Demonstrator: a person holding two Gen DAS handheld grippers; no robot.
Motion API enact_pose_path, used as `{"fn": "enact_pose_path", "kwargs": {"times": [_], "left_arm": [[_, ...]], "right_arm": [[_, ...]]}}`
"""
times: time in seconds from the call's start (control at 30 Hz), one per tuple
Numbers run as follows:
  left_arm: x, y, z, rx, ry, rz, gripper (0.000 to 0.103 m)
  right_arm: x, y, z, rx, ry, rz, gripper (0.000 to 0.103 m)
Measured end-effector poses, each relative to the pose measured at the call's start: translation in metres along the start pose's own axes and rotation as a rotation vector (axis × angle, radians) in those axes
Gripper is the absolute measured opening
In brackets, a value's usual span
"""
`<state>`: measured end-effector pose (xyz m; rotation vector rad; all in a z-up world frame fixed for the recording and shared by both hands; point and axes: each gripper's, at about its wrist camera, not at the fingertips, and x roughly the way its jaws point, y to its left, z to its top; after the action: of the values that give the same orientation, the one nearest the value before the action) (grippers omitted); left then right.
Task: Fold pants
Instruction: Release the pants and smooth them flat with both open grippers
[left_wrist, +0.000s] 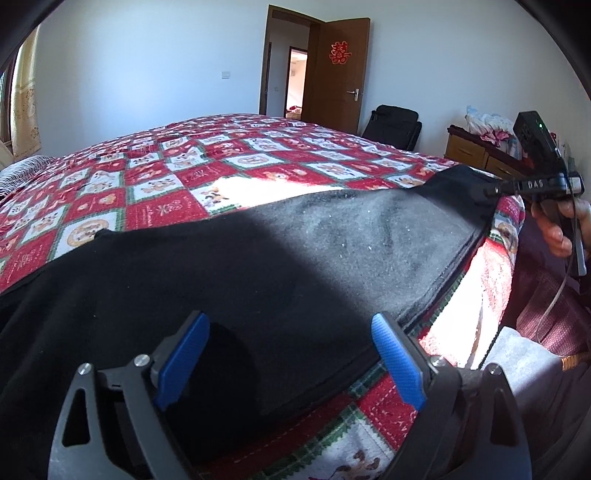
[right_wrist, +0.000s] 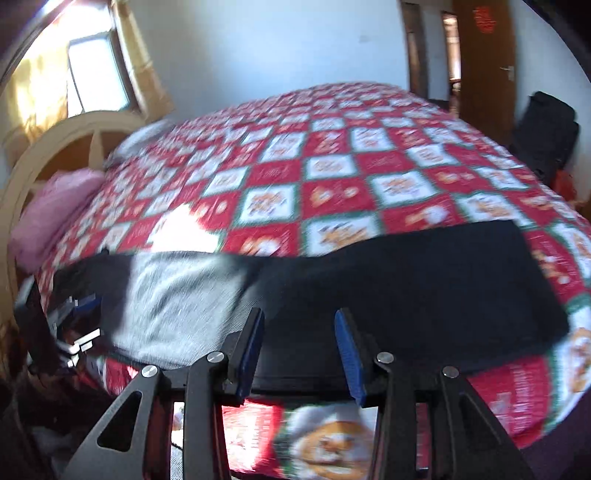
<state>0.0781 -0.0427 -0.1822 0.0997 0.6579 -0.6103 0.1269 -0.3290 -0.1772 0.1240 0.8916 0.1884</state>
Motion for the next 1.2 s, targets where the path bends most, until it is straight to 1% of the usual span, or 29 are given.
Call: {"fn": "enact_pose_path", "kwargs": {"times": [0.07,0.17,0.23,0.3,0.4,0.57,0.7,0.77,0.87,0.97,1.07,1.13,1.17,1.2], "left_arm": [[0.000,0.002,0.000,-0.007,0.003,0.007,0.092],[0.001,0.006,0.002,-0.017,0.015,0.032,0.092],[0.001,0.009,0.004,-0.030,0.023,0.041,0.092],[0.000,0.010,0.004,-0.042,0.029,0.048,0.092],[0.000,0.010,0.004,-0.040,0.043,0.060,0.092],[-0.008,0.019,0.005,-0.071,0.056,0.077,0.092],[-0.030,0.040,0.000,-0.107,0.047,0.115,0.093],[-0.037,0.052,-0.004,-0.126,0.048,0.139,0.094],[-0.043,0.069,-0.013,-0.170,0.055,0.158,0.094],[-0.041,0.074,-0.017,-0.184,0.059,0.159,0.094],[-0.037,0.071,-0.019,-0.174,0.059,0.158,0.095],[-0.035,0.069,-0.021,-0.150,0.065,0.164,0.098],[-0.034,0.068,-0.022,-0.135,0.070,0.169,0.098],[-0.034,0.067,-0.023,-0.126,0.072,0.173,0.098]], "right_arm": [[0.021,0.011,-0.011,-0.022,0.074,-0.023,0.042],[0.025,0.026,-0.022,-0.107,0.085,-0.087,0.042],[0.019,0.033,-0.018,-0.127,0.091,-0.105,0.042],[0.011,0.038,-0.013,-0.128,0.060,-0.083,0.042],[0.003,0.066,-0.001,-0.171,-0.005,-0.028,0.042],[0.018,0.133,0.001,-0.302,-0.013,0.082,0.042],[0.030,0.179,-0.007,-0.406,-0.012,0.170,0.042],[0.035,0.200,-0.015,-0.463,-0.009,0.198,0.042],[0.046,0.222,-0.025,-0.532,0.006,0.211,0.042],[0.059,0.243,-0.035,-0.602,0.023,0.211,0.042],[0.073,0.252,-0.043,-0.647,0.048,0.173,0.042],[0.081,0.251,-0.046,-0.658,0.073,0.167,0.042],[0.085,0.252,-0.049,-0.670,0.088,0.146,0.038],[0.086,0.252,-0.051,-0.682,0.082,0.132,0.036]]}}
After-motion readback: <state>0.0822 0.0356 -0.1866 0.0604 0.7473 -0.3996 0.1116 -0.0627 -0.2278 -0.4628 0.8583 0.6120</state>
